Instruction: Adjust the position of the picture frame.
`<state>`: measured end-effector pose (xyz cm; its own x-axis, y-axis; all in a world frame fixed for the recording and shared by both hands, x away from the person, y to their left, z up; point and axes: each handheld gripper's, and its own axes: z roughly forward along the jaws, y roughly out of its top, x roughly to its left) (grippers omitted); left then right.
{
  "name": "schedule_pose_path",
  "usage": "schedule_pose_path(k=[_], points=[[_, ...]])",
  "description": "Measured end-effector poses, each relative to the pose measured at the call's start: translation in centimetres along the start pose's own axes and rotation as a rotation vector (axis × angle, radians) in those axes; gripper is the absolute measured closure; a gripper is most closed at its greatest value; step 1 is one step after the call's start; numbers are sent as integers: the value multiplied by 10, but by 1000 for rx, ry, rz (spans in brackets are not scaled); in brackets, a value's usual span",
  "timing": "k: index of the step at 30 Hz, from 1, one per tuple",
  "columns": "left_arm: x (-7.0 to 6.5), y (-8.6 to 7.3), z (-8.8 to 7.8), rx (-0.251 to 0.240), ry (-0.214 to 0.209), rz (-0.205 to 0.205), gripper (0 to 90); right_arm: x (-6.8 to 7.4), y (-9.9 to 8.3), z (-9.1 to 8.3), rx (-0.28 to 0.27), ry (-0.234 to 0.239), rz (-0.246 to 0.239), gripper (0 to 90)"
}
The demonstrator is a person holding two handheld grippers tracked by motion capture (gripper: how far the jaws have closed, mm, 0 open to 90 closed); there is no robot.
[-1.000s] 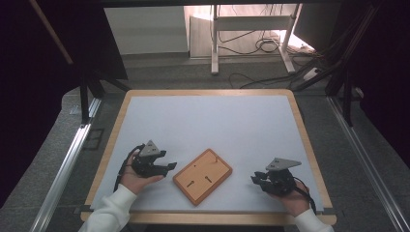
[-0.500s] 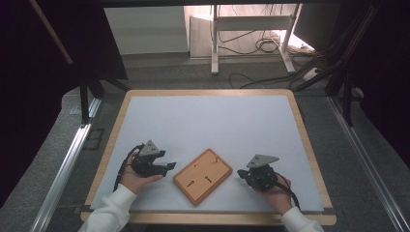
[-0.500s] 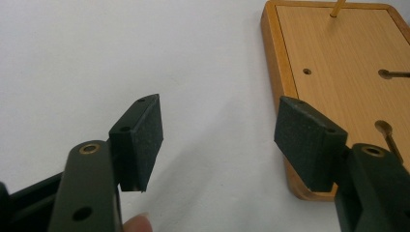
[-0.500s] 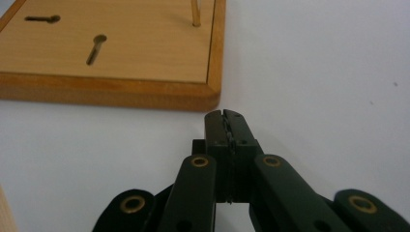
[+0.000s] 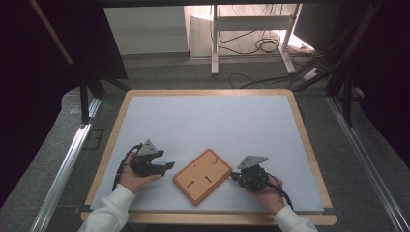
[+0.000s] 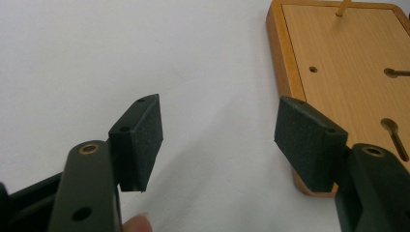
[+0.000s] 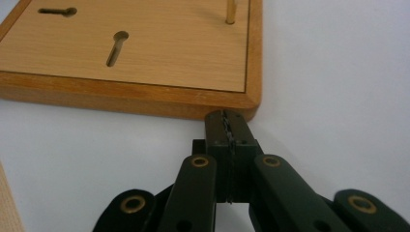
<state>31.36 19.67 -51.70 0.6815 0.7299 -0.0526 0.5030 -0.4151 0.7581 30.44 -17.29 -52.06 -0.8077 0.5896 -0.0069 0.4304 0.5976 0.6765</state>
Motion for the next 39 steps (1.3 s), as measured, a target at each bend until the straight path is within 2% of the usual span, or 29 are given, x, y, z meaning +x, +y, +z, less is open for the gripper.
schedule_pose_path(k=[6, 16, 25, 39], points=[[0, 0, 0, 2, 2, 0, 340, -4, 5, 7, 5, -15, 7, 898], [2, -1, 1, 17, 1, -1, 341, -10, 31, 32, 5, -24, -1, 898], [2, -2, -1, 16, 3, -4, 348, -15, 52, 56, 6, -8, -14, 898], [3, -3, -1, 22, 12, -3, 347, -15, 72, 76, 1, 2, -32, 898]])
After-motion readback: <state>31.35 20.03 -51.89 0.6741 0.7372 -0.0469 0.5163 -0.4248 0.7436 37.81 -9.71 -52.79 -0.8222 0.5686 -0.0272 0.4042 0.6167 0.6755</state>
